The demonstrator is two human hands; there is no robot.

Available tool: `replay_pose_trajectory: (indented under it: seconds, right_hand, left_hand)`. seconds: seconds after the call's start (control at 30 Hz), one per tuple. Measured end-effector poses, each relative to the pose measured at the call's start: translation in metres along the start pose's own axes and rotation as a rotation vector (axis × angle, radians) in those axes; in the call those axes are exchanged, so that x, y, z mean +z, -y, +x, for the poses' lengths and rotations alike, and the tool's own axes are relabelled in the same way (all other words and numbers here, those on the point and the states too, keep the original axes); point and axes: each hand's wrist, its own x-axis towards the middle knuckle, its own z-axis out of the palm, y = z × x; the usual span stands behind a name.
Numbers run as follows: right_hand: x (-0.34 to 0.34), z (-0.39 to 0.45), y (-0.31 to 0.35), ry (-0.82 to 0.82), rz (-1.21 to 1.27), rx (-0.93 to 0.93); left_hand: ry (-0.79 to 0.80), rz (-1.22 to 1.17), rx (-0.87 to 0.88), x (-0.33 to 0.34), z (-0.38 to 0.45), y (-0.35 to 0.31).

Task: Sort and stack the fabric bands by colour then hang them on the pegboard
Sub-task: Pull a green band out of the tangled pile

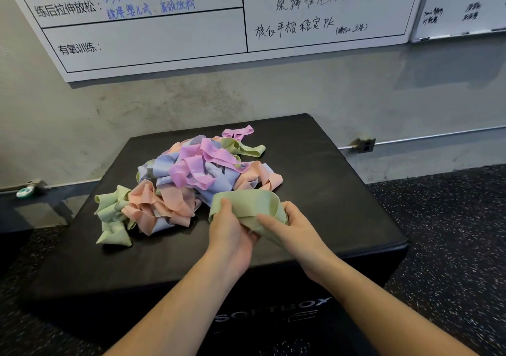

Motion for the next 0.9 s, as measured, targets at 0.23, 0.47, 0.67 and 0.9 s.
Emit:
replay_pose_trajectory:
  seconds: [0.23, 0.47, 0.67, 0.9]
  right_hand:
    - [-0.008, 0.000, -0.009, -0.027, -0.126, -0.061]
    - [-0.020, -0.001, -0.002, -0.018, 0.019, 0.047]
    - [-0.015, 0.000, 0.012, 0.100, 0.471, 0.203]
    - [-0.019, 0.005, 0.002, 0.122, 0.402, 0.309]
  left_hand:
    - [-0.084, 0.181, 0.087, -0.005, -0.007, 0.001]
    - [-0.041, 0.454, 0.226, -0.018, -0.006, -0.001]
    - [-0.017, 0.689, 0.342, -0.027, -0.006, 0.008]
    - [-0.046, 0.448, 0.171, -0.027, 0.004, 0.001]
